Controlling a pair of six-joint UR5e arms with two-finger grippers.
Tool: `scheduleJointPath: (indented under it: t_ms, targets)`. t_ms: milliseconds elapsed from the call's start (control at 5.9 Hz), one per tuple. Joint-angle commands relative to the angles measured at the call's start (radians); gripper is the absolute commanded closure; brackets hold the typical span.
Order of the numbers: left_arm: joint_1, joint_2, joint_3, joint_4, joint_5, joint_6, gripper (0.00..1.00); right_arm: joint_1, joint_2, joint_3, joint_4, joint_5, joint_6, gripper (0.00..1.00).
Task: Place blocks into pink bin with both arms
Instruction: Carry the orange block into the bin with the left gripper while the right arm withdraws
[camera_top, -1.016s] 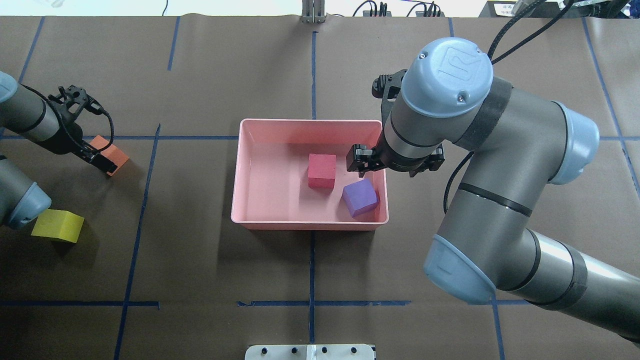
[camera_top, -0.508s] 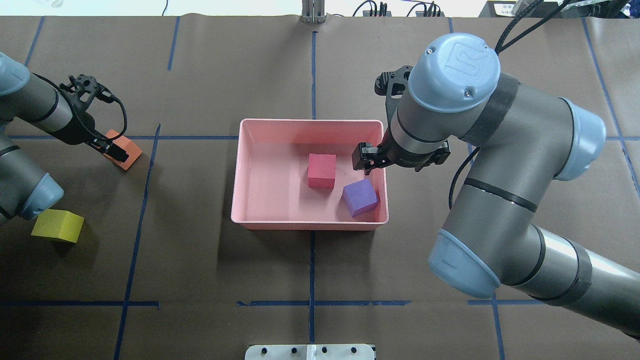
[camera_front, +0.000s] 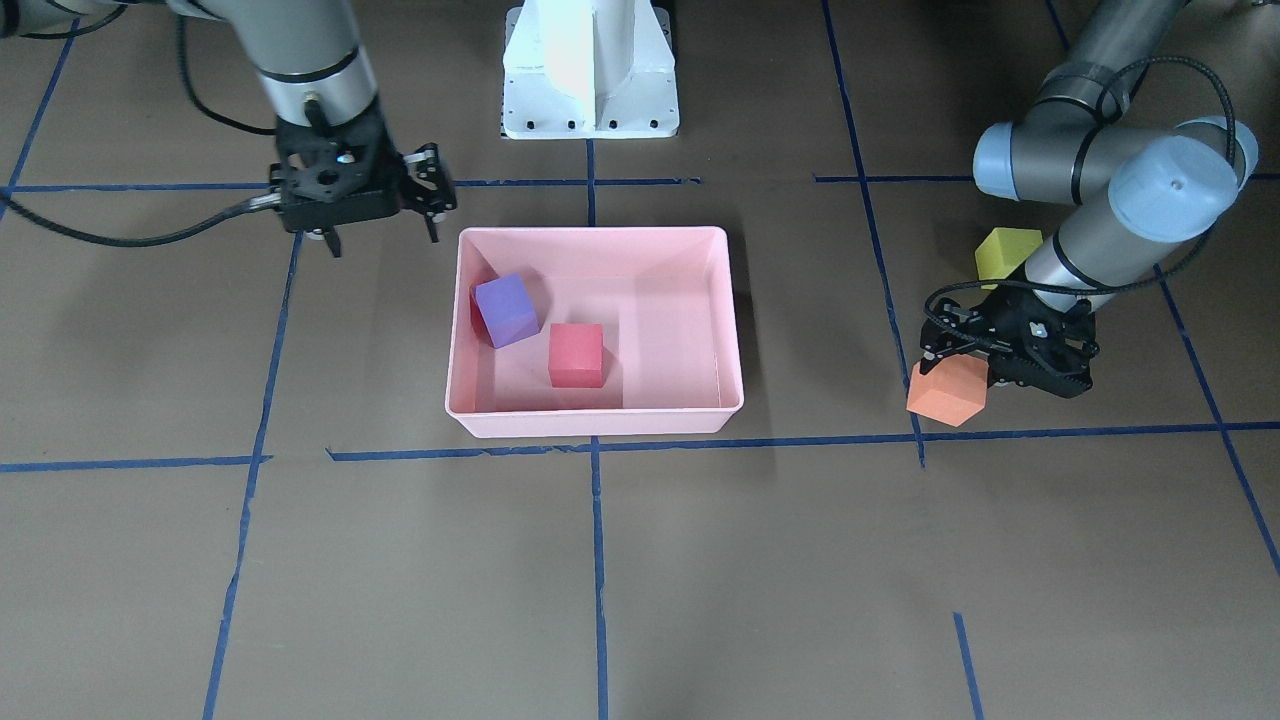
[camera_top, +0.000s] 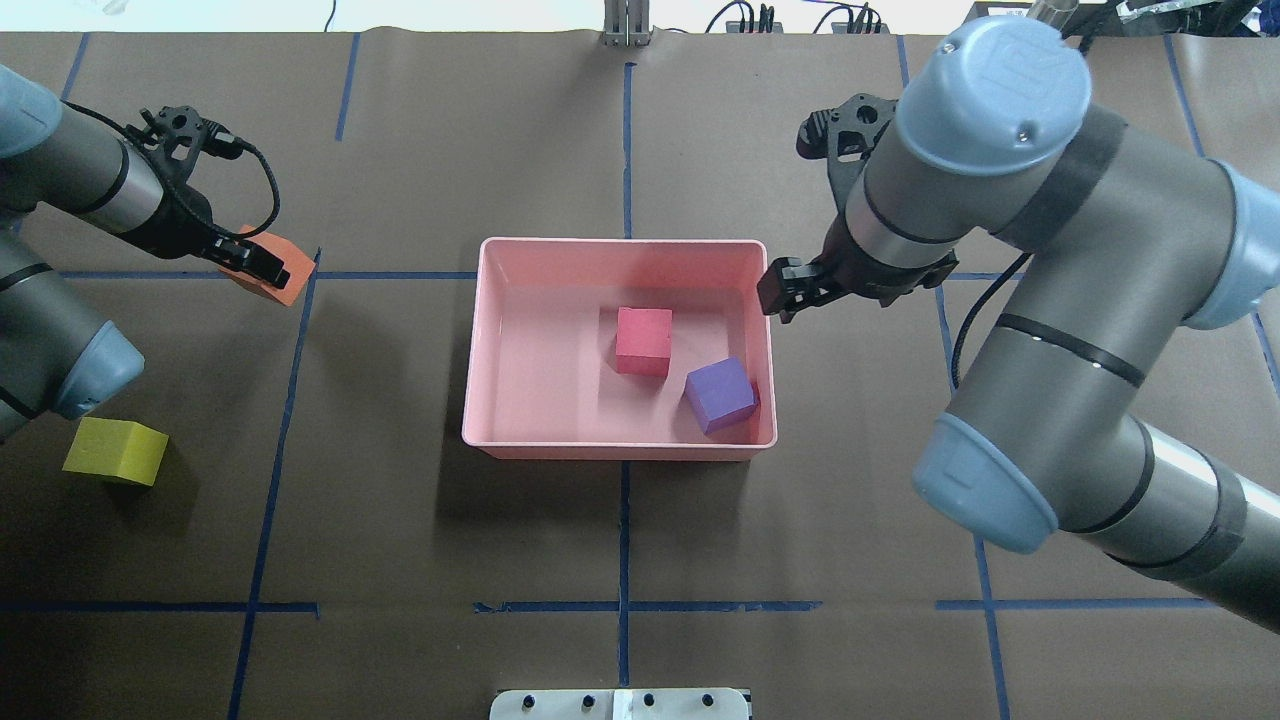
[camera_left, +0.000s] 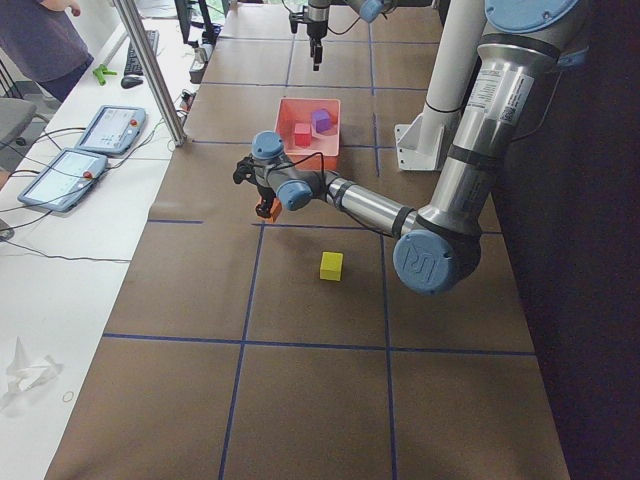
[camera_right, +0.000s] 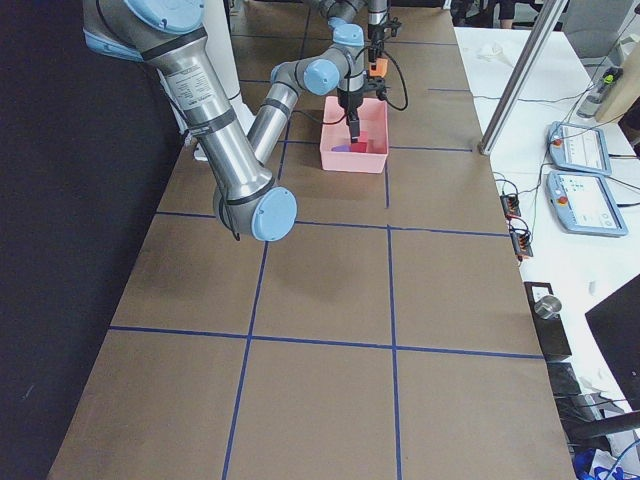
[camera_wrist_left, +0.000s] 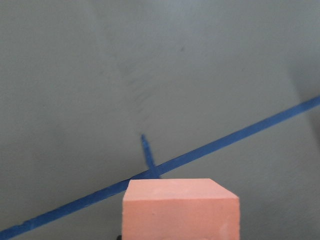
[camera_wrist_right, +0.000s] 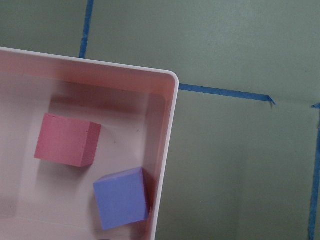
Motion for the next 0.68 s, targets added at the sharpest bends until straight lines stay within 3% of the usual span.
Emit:
scheduleJointPath:
  t_ms: [0, 169, 339, 508]
  targets:
    - [0.013, -0.092, -0.118, 0.164, 0.012, -0.167, 0.32, 0.137, -0.122, 0.041, 0.001, 0.086, -0.236, 0.0]
    - [0.103, -0.149, -0.206, 0.331, 0.088, -0.229, 0.32, 0.208, -0.171, 0.039, 0.001, 0.131, -0.356, 0.0]
    - [0.206, -0.257, -0.22, 0.45, 0.166, -0.346, 0.32, 0.28, -0.223, 0.039, 0.001, 0.198, -0.482, 0.0]
    - [0.319, -0.312, -0.216, 0.472, 0.247, -0.455, 0.3, 0.299, -0.246, 0.041, 0.004, 0.21, -0.521, 0.0]
